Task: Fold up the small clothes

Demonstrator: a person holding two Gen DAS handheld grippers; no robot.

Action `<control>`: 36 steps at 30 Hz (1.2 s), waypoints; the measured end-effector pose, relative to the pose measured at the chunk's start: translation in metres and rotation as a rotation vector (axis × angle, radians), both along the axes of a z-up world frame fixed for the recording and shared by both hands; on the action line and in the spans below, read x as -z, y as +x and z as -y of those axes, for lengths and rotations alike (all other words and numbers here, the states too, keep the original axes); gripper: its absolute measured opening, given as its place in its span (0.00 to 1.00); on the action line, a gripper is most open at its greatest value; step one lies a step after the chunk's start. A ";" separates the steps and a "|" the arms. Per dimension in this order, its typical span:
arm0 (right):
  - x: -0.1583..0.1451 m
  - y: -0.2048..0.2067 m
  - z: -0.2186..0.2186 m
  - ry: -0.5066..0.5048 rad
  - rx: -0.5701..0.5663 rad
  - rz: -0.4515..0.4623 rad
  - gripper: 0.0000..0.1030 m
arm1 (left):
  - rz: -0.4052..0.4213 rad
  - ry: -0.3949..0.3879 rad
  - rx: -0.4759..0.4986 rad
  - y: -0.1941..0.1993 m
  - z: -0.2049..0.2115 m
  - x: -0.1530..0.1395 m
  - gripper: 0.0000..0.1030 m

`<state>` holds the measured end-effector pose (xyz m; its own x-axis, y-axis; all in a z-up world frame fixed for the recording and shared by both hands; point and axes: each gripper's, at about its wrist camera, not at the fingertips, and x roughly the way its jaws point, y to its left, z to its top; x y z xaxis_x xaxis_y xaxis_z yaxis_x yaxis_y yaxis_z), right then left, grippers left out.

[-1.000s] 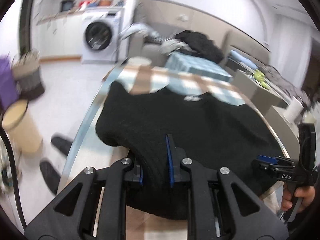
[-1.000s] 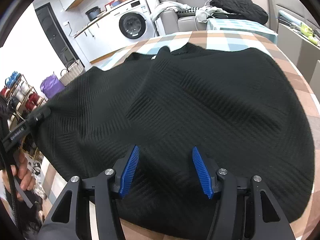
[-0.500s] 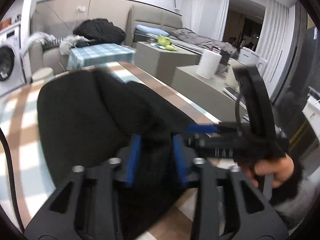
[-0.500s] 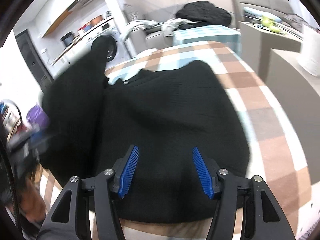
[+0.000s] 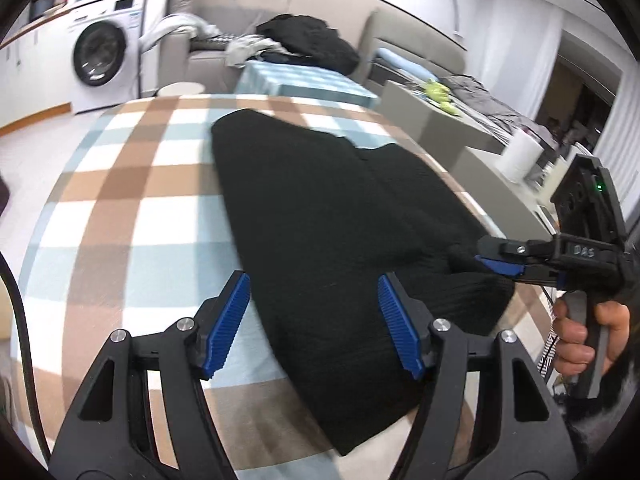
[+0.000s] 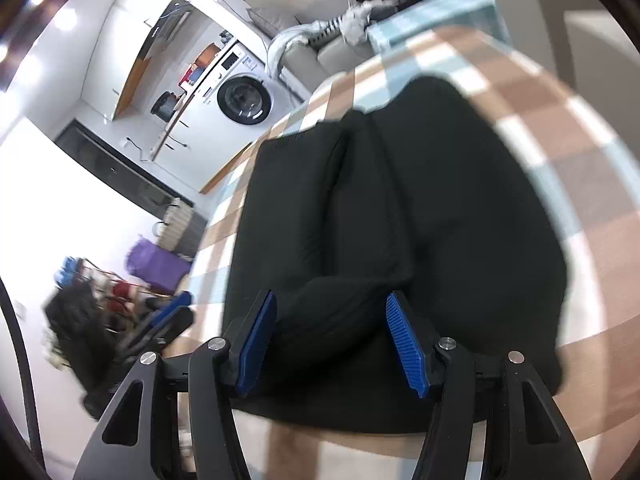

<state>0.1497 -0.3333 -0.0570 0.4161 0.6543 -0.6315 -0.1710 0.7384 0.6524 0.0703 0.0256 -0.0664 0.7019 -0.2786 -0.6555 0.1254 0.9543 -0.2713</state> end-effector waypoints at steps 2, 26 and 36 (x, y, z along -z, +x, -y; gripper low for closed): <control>0.000 0.002 -0.006 0.022 -0.001 -0.021 0.60 | -0.005 -0.003 -0.011 -0.002 -0.006 0.003 0.62; 0.021 -0.031 0.012 -0.157 0.088 -0.115 0.11 | -0.076 0.031 0.133 0.008 0.048 0.030 0.62; -0.016 -0.025 0.009 -0.182 0.043 0.096 0.41 | -0.108 0.126 0.196 -0.002 0.063 0.046 0.69</control>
<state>0.1249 -0.3423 -0.0408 0.5048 0.5135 -0.6939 -0.1920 0.8505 0.4897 0.0685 -0.0377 -0.1123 0.5669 -0.3134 -0.7619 0.2877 0.9419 -0.1734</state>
